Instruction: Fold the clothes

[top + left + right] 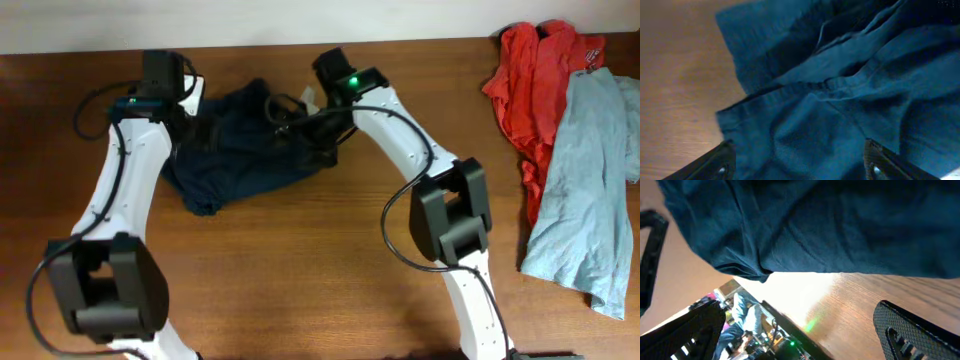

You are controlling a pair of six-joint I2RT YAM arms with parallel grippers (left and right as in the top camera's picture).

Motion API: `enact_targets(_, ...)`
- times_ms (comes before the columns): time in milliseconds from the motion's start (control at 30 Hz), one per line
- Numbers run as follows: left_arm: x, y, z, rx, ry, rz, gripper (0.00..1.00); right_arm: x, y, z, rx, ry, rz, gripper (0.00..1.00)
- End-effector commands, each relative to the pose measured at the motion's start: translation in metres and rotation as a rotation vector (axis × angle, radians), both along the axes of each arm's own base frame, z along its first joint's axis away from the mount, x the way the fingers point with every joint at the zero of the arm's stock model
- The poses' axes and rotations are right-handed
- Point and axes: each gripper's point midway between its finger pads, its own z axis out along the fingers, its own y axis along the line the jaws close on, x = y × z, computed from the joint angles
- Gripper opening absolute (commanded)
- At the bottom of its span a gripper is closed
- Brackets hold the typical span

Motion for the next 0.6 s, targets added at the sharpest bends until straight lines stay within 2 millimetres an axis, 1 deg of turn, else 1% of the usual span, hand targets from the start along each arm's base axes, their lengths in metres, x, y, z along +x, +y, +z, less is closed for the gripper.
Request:
enact_targets(0,-0.003,-0.011,-0.029,-0.063,0.081,0.002,0.77,0.013,-0.014,-0.005,-0.067,-0.036,-0.05,0.97)
enact_targets(100,-0.007,-0.013,-0.052,-0.066,0.144,0.012,0.77,0.029,-0.028,-0.003,-0.058,-0.061,-0.087,0.97)
enact_targets(167,-0.008,-0.013,-0.066,-0.072,0.174,0.032,0.77,0.041,-0.043,-0.002,-0.054,-0.082,-0.106,0.98)
enact_targets(300,-0.008,-0.011,-0.091,-0.072,0.218,0.046,0.76,0.057,-0.072,-0.001,-0.049,-0.124,-0.118,0.98)
enact_targets(400,-0.007,-0.008,-0.11,-0.056,0.242,0.051,0.8,0.067,-0.094,0.0,-0.037,-0.164,-0.114,0.98)
enact_targets(500,-0.005,0.0,-0.116,-0.009,0.241,0.066,0.82,0.073,-0.107,0.0,-0.037,-0.178,-0.122,0.98)
enact_targets(567,-0.003,0.008,-0.115,0.032,0.233,0.078,0.84,0.075,-0.114,0.0,-0.034,-0.193,-0.117,0.99)
